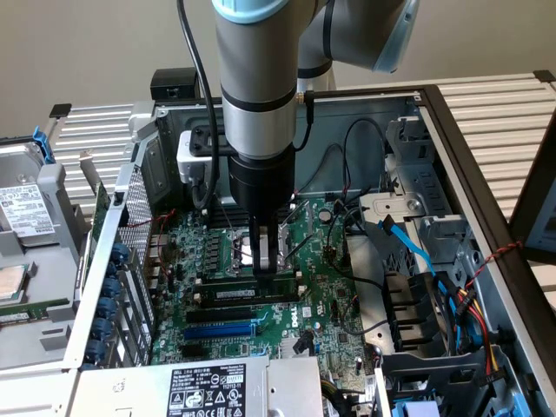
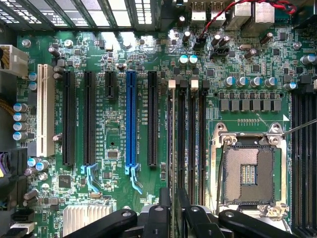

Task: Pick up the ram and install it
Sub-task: 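Insert the ram into the slot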

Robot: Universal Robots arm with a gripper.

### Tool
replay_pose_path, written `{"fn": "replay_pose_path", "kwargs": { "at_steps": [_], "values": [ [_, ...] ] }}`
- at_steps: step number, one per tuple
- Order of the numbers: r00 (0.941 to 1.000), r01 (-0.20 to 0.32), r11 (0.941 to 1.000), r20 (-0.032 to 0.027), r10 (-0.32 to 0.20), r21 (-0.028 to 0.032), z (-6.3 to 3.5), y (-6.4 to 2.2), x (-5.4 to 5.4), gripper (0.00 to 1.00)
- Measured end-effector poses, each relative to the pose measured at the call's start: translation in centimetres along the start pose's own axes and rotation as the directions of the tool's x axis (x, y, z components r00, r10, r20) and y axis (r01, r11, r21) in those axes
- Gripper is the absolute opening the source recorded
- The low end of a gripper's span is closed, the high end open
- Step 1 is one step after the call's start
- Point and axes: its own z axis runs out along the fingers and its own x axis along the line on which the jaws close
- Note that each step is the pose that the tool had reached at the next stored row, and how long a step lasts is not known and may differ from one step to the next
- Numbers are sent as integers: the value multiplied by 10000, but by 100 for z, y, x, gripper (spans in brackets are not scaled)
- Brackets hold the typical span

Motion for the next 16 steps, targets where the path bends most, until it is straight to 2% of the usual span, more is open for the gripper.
{"fn": "replay_pose_path", "kwargs": {
  "at_steps": [11,16],
  "values": [
    [10000,0,10000,0,0,0,-2,0,0,20],
    [10000,-1,10000,1,1,0,-107,2,-1,20]
  ]
}}
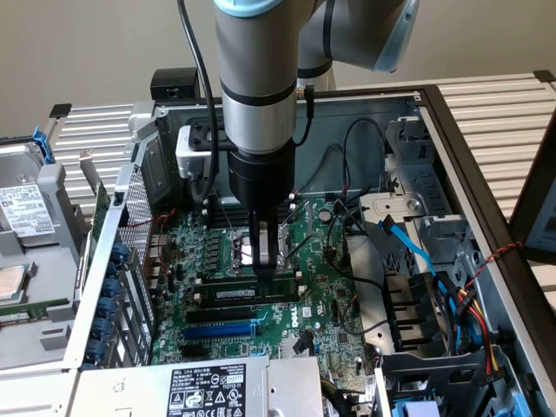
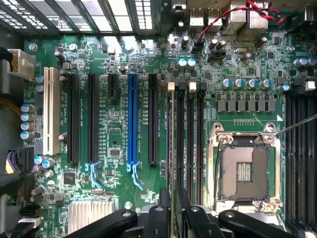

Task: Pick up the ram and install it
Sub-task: 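Insert the ram into the slot, then press down the ram until it locks into place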

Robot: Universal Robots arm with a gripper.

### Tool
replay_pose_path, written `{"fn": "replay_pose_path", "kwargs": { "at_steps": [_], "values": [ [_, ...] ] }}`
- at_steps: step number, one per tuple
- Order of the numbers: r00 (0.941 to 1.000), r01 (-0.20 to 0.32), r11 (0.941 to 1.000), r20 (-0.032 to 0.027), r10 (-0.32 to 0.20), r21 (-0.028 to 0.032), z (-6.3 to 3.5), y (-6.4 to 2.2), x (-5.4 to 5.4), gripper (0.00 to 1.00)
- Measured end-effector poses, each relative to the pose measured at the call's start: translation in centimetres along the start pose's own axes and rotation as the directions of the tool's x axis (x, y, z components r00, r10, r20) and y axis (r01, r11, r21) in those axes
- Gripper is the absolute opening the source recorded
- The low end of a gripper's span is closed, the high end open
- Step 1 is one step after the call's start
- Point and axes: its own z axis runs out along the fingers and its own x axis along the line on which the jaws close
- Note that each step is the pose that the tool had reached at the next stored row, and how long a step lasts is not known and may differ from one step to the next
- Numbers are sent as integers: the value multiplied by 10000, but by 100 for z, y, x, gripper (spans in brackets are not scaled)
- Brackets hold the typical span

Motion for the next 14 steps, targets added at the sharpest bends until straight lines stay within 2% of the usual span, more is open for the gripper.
{"fn": "replay_pose_path", "kwargs": {
  "at_steps": [6,7,14],
  "values": [
    [10000,0,10000,-1,0,0,0,0,0,18],
    [10000,1,10000,-1,-1,0,-1,0,0,11],
    [10000,0,10000,-1,0,0,0,0,0,11]
  ]
}}
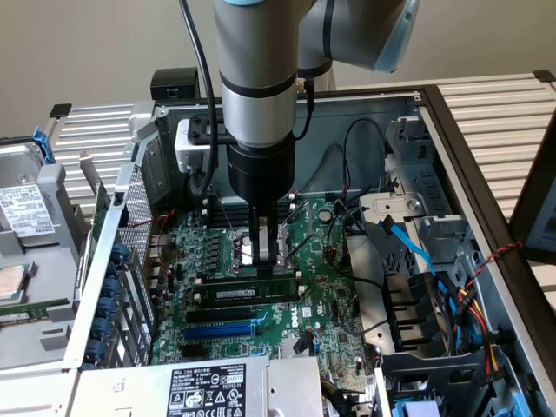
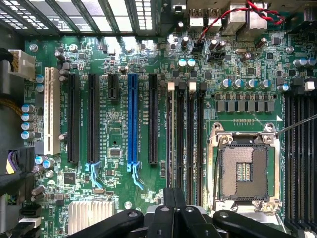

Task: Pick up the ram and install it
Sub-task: 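Press down the ram until it locks into place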

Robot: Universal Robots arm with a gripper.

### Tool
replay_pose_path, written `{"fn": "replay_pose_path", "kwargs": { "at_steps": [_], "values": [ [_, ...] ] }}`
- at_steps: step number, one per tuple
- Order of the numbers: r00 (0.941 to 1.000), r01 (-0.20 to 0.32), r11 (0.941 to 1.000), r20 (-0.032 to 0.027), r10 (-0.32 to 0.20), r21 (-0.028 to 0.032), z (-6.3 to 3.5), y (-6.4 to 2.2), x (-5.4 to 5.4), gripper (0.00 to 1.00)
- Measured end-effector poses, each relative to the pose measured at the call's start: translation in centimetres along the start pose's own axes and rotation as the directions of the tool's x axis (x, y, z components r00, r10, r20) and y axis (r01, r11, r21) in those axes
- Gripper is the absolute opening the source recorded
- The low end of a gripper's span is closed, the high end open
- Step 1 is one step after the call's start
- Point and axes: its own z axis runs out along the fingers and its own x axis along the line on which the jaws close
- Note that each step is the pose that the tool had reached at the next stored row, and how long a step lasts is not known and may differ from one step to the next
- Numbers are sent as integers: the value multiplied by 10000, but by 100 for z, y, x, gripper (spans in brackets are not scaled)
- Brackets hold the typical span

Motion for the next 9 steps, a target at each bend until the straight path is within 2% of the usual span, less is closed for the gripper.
{"fn": "replay_pose_path", "kwargs": {
  "at_steps": [9],
  "values": [
    [10000,0,10000,0,0,0,0,0,0,11]
  ]
}}
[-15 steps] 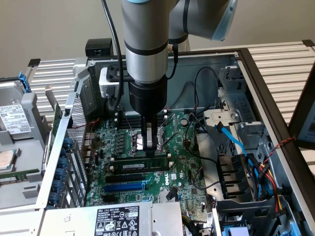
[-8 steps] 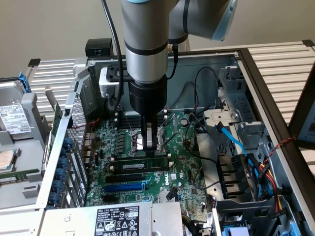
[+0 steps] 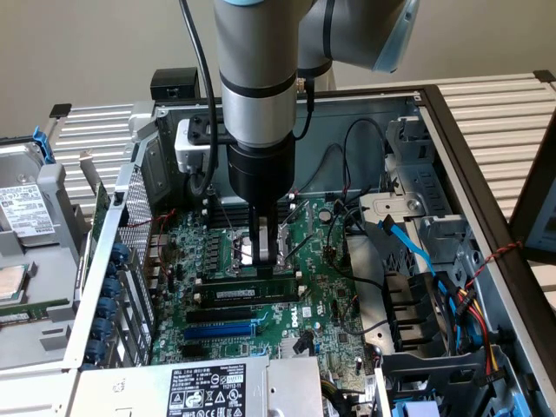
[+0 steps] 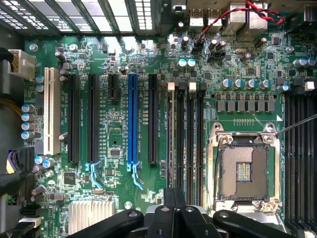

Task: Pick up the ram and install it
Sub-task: 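Press down the ram until it locks into place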

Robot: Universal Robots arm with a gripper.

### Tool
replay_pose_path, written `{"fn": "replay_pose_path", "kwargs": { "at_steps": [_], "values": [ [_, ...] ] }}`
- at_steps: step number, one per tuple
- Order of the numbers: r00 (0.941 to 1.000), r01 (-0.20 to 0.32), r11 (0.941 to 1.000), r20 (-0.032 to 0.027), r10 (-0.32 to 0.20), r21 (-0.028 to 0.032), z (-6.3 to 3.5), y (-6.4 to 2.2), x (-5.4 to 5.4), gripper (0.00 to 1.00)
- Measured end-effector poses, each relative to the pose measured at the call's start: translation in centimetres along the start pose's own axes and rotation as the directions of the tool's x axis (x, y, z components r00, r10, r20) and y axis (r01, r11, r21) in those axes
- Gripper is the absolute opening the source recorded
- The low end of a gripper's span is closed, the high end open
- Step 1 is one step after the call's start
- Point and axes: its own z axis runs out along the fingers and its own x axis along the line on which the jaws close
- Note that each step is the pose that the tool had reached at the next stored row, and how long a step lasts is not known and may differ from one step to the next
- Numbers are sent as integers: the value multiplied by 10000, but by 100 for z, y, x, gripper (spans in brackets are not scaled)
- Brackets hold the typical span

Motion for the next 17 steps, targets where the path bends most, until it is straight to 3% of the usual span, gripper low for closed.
{"fn": "replay_pose_path", "kwargs": {
  "at_steps": [8,12,17],
  "values": [
    [10000,-29,10000,0,29,33,23,51,3,11],
    [10000,-69,10000,6,69,63,45,115,-1,11],
    [10000,-93,9999,5,93,73,59,126,-6,11]
  ]
}}
